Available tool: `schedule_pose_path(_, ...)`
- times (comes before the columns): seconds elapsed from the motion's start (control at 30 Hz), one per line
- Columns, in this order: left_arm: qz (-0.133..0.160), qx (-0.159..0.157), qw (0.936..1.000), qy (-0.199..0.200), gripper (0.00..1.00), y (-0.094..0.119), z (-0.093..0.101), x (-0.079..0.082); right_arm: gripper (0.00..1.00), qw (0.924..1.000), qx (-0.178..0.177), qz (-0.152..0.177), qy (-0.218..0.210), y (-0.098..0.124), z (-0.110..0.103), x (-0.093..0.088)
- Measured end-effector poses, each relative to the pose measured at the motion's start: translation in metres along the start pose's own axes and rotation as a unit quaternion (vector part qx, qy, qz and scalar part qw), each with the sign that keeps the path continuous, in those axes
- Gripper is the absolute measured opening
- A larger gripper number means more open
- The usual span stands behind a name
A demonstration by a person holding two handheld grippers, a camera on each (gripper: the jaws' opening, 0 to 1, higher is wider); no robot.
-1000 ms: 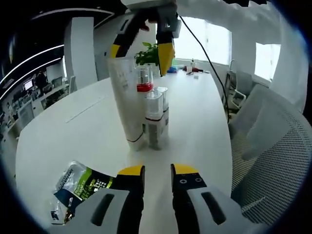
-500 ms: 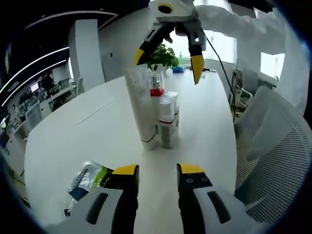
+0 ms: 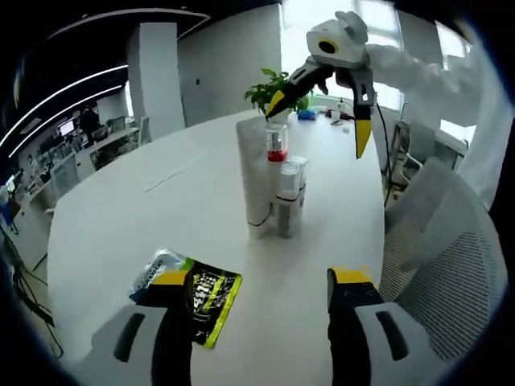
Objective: Arrange the skincare products in the storage area until every visible bottle or jar stands upright without overlapping.
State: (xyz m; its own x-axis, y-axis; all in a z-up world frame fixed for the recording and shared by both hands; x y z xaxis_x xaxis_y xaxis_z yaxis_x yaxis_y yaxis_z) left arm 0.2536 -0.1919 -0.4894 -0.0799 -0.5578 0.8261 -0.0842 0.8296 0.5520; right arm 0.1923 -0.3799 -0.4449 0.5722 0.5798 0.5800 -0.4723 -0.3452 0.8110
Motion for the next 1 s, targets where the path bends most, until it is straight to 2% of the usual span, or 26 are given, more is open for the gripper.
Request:
schedule_pose_path(0.07, 0.004, 0.013, 0.9999, 0.005, 0.68, 0.006, 0.000, 0.003, 0.99, 0.9999, -0.007, 0.008, -0.004, 0.002, -0.003, -0.002)
schedule_pose_path(0.37, 0.013, 0.027, 0.9994, 0.016, 0.85, 0.022, 0.000, 0.003, 0.99, 0.9987, -0.026, 0.036, -0.026, 0.006, -0.026, -0.006)
schedule_pose_path(0.57, 0.032, 0.033, 0.9985, 0.029, 0.95, 0.031, 0.006, 0.003, 0.99, 0.9968, -0.049, 0.057, -0.029, 0.011, -0.042, -0.005)
schedule_pose_path(0.63, 0.047, 0.047, 0.9970, 0.040, 0.99, 0.038, 0.003, 0.003, 0.99, 0.9959, -0.052, 0.068, -0.031, 0.012, -0.045, -0.002)
schedule_pose_path(0.67, 0.048, 0.047, 0.9969, 0.041, 0.99, 0.040, 0.003, 0.003, 0.99, 0.9942, -0.056, 0.086, -0.034, 0.015, -0.051, 0.004)
schedule_pose_path(0.83, 0.057, 0.045, 0.9961, 0.051, 0.99, 0.050, 0.009, -0.001, 0.99, 0.9918, -0.059, 0.112, -0.017, 0.017, -0.066, 0.017)
schedule_pose_path(0.9, 0.056, 0.037, 0.9966, 0.049, 0.99, 0.052, 0.012, -0.003, 0.99, 0.9925, -0.055, 0.109, -0.005, 0.015, -0.071, 0.020)
schedule_pose_path(1.0, 0.057, 0.051, 0.9955, 0.056, 0.99, 0.058, 0.009, -0.006, 0.99, 0.9925, -0.047, 0.112, 0.007, 0.011, -0.076, 0.028)
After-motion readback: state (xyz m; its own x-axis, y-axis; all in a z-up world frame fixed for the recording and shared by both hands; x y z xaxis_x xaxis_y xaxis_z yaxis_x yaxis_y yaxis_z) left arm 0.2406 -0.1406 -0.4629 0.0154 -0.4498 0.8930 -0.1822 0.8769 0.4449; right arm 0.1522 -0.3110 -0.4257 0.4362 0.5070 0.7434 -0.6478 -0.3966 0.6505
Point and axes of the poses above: the point that each gripper's makers call its tool centre point, and the gripper's own axes: y roughly backward along the fingers, z roughly to its right, x roughly out of its top, the point moved 3 cm from there along y, roughly backward along the fingers, and after that the axes turned 8 degrees about -y, right-handed, at the moved point
